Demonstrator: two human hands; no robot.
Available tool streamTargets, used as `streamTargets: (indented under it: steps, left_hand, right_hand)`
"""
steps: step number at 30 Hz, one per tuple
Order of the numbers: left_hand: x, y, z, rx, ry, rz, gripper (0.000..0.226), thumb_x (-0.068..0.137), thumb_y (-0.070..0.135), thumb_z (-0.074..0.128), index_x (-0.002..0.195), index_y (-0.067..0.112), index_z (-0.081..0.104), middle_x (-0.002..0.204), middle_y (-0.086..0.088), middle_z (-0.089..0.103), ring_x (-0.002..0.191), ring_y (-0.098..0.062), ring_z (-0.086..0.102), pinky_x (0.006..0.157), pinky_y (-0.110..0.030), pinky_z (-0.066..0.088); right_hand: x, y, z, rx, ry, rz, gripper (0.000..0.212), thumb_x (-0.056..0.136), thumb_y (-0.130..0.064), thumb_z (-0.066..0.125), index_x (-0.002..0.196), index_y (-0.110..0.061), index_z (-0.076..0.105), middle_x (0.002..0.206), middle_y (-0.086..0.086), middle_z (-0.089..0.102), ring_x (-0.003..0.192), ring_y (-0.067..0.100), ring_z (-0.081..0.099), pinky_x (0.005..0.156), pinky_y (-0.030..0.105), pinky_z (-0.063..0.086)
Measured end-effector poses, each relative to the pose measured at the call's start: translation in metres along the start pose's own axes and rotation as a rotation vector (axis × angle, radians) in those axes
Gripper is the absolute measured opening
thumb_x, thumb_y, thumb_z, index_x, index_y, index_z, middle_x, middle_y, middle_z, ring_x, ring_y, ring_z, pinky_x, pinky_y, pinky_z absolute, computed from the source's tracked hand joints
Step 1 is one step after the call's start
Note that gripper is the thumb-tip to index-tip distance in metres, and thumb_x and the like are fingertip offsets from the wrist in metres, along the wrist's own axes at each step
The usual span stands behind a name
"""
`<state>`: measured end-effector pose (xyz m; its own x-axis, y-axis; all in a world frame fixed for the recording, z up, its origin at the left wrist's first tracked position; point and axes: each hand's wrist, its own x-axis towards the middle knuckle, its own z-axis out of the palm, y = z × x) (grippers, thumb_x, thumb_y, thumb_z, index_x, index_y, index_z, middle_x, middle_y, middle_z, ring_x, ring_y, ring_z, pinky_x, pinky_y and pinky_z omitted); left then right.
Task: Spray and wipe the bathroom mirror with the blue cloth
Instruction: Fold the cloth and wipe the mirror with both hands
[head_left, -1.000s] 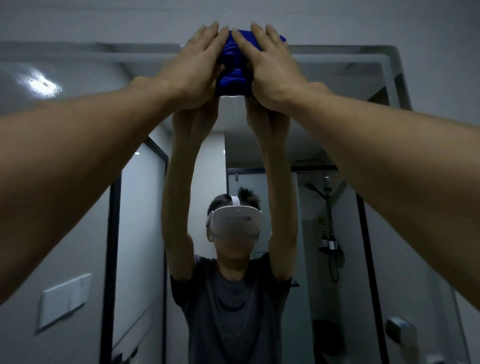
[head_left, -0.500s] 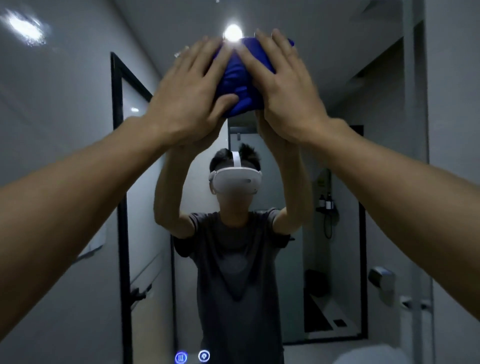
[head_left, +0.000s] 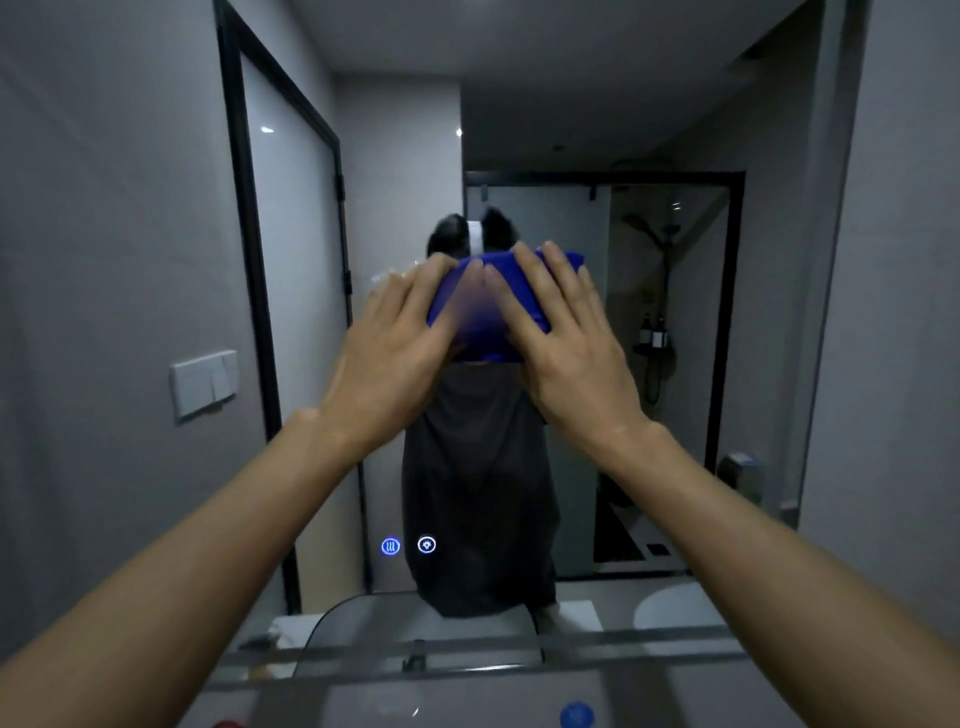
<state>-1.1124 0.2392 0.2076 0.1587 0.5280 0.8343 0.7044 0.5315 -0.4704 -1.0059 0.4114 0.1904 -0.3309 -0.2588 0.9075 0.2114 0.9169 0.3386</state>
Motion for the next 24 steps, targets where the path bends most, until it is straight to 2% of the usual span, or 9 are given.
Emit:
streamTargets:
  steps: [2, 4, 7, 9, 12, 15, 19, 21, 24]
  left_hand:
    - [-0.023, 0.012, 0.008, -0.012, 0.005, -0.003, 0.065, 0.092, 0.010, 0.062, 0.150, 0.000, 0.035, 0.143, -0.029, 0.046, 0.127, -0.044, 0.047, 0.109, -0.049, 0.037]
    - [-0.046, 0.025, 0.014, -0.031, 0.001, -0.017, 0.061, 0.092, 0.006, 0.060, 0.149, 0.000, 0.037, 0.143, -0.030, 0.047, 0.125, -0.045, 0.049, 0.107, -0.050, 0.038]
    - [-0.076, 0.045, 0.018, -0.081, -0.057, -0.022, 0.056, 0.093, 0.001, 0.040, 0.149, 0.000, 0.038, 0.143, -0.032, 0.047, 0.125, -0.046, 0.049, 0.104, -0.054, 0.042]
    - [-0.095, 0.058, 0.022, -0.115, -0.104, -0.018, 0.059, 0.090, 0.002, 0.033, 0.148, -0.001, 0.038, 0.140, -0.033, 0.048, 0.124, -0.046, 0.050, 0.101, -0.055, 0.045]
    - [-0.130, 0.078, 0.033, -0.152, -0.133, -0.021, 0.060, 0.089, 0.001, 0.036, 0.149, 0.001, 0.036, 0.138, -0.032, 0.048, 0.121, -0.044, 0.051, 0.097, -0.054, 0.049]
    - [-0.169, 0.101, 0.043, -0.218, -0.132, -0.052, 0.063, 0.086, 0.000, 0.052, 0.147, 0.005, 0.036, 0.136, -0.025, 0.042, 0.119, -0.038, 0.048, 0.095, -0.051, 0.052]
    - [-0.215, 0.131, 0.055, -0.317, -0.110, -0.116, 0.047, 0.090, 0.013, 0.048, 0.136, 0.008, 0.047, 0.130, -0.016, 0.046, 0.111, -0.031, 0.052, 0.093, -0.042, 0.050]
    - [-0.236, 0.143, 0.063, -0.321, -0.103, -0.118, 0.040, 0.094, 0.014, 0.045, 0.134, 0.008, 0.049, 0.128, -0.015, 0.047, 0.108, -0.031, 0.053, 0.093, -0.042, 0.046]
    - [-0.258, 0.155, 0.070, -0.321, -0.108, -0.130, 0.033, 0.104, 0.015, 0.034, 0.133, 0.010, 0.050, 0.128, -0.012, 0.049, 0.106, -0.028, 0.053, 0.083, -0.042, 0.057]
  right_hand:
    - [-0.025, -0.010, 0.006, 0.000, -0.009, 0.009, 0.071, 0.093, -0.008, 0.064, 0.155, -0.014, 0.030, 0.162, 0.018, 0.022, 0.152, 0.037, 0.014, 0.122, 0.054, 0.017]
    - [-0.050, -0.020, 0.010, 0.022, -0.034, 0.016, 0.072, 0.092, -0.004, 0.060, 0.156, -0.014, 0.029, 0.163, 0.017, 0.021, 0.152, 0.036, 0.012, 0.122, 0.055, 0.019]
    - [-0.086, -0.035, 0.012, 0.041, -0.074, 0.032, 0.068, 0.091, -0.003, 0.047, 0.156, -0.014, 0.029, 0.163, 0.017, 0.019, 0.152, 0.036, 0.011, 0.122, 0.055, 0.019]
    - [-0.110, -0.045, 0.015, 0.040, -0.084, 0.044, 0.067, 0.091, -0.004, 0.044, 0.155, -0.014, 0.029, 0.163, 0.017, 0.021, 0.152, 0.035, 0.013, 0.122, 0.053, 0.019]
    - [-0.149, -0.059, 0.022, 0.067, -0.113, 0.062, 0.065, 0.092, -0.009, 0.042, 0.155, -0.016, 0.029, 0.162, 0.016, 0.025, 0.151, 0.035, 0.017, 0.119, 0.054, 0.026]
    - [-0.193, -0.072, 0.033, 0.075, -0.159, 0.066, 0.068, 0.092, -0.013, 0.043, 0.157, -0.017, 0.025, 0.161, 0.015, 0.028, 0.150, 0.034, 0.021, 0.115, 0.054, 0.030]
    - [-0.249, -0.088, 0.047, 0.072, -0.217, 0.057, 0.065, 0.093, -0.012, 0.046, 0.155, -0.019, 0.030, 0.156, 0.013, 0.038, 0.147, 0.034, 0.032, 0.111, 0.056, 0.035]
    - [-0.272, -0.095, 0.051, 0.079, -0.227, 0.056, 0.062, 0.094, -0.016, 0.047, 0.155, -0.019, 0.033, 0.155, 0.012, 0.040, 0.146, 0.033, 0.032, 0.112, 0.055, 0.034]
    - [-0.295, -0.107, 0.052, 0.075, -0.249, 0.032, 0.065, 0.093, -0.019, 0.047, 0.155, -0.019, 0.029, 0.157, 0.010, 0.036, 0.149, 0.030, 0.027, 0.118, 0.051, 0.025]
